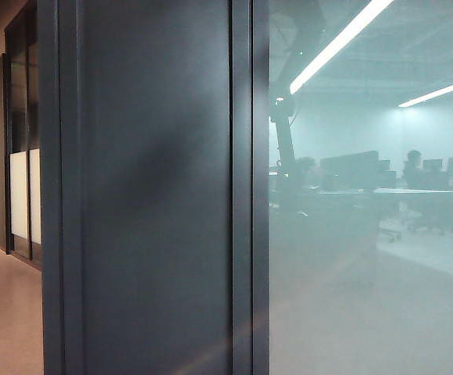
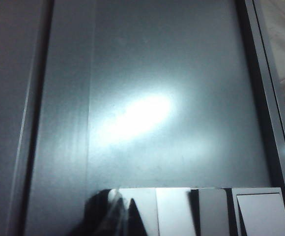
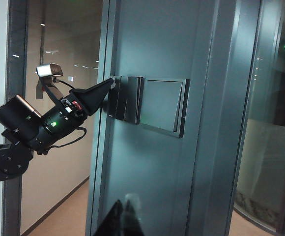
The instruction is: Raise the arm to find the leftmost switch on the wall and turn off the lights.
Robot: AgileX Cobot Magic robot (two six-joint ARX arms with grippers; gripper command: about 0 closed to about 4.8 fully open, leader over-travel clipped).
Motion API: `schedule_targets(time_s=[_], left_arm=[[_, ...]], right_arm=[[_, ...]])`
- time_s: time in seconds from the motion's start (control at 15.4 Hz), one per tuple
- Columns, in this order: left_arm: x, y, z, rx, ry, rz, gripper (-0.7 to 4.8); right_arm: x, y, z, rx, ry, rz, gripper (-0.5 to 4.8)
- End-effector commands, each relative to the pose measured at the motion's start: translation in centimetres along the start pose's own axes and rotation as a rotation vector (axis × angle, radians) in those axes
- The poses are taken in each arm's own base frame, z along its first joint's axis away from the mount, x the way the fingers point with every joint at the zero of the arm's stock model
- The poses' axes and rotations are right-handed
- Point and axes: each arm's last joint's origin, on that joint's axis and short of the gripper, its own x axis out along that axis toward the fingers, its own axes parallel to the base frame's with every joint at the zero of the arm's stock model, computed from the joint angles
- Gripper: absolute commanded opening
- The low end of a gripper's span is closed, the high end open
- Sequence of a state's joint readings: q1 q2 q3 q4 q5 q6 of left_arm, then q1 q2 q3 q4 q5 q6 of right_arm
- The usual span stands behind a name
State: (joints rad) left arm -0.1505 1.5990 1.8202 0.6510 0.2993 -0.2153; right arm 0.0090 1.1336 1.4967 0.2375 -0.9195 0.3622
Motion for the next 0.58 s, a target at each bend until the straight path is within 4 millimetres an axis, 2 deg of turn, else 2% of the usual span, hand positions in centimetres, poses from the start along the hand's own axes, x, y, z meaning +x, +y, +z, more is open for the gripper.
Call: schedule_targets(time_s=[0.06,0.32,0.45,0.52,0.58], left_arm=[[-0.3,-0.4,1.7,-0.005,-0.004,0.002,-0.05],[-1.8,-2.1,6.8,-0.026,0.075,-0.003,-0.05],[-3.6,-3.3,9.7,-0.025,0.199,0.016,-0.05],[-5.4,-4.2,11.3,0.036,0.324,0.034,-0.05],[-6.5,-4.7,12.0,0.053,0.393,0.04,-0.06]], right_arm=[[-0.1,0.3,0.6,-0.038,-0.031,0.009,-0.01],[-0.1,0.4,0.8,-0.051,-0.041,0.011,-0.01],[-0.1,0.4,0.8,-0.052,-0.042,0.012,-0.01],[-0.1,0.4,0.8,-0.052,-0.042,0.012,-0.01],[-0.1,0.4,0.8,-0.054,-0.042,0.011,-0.01]])
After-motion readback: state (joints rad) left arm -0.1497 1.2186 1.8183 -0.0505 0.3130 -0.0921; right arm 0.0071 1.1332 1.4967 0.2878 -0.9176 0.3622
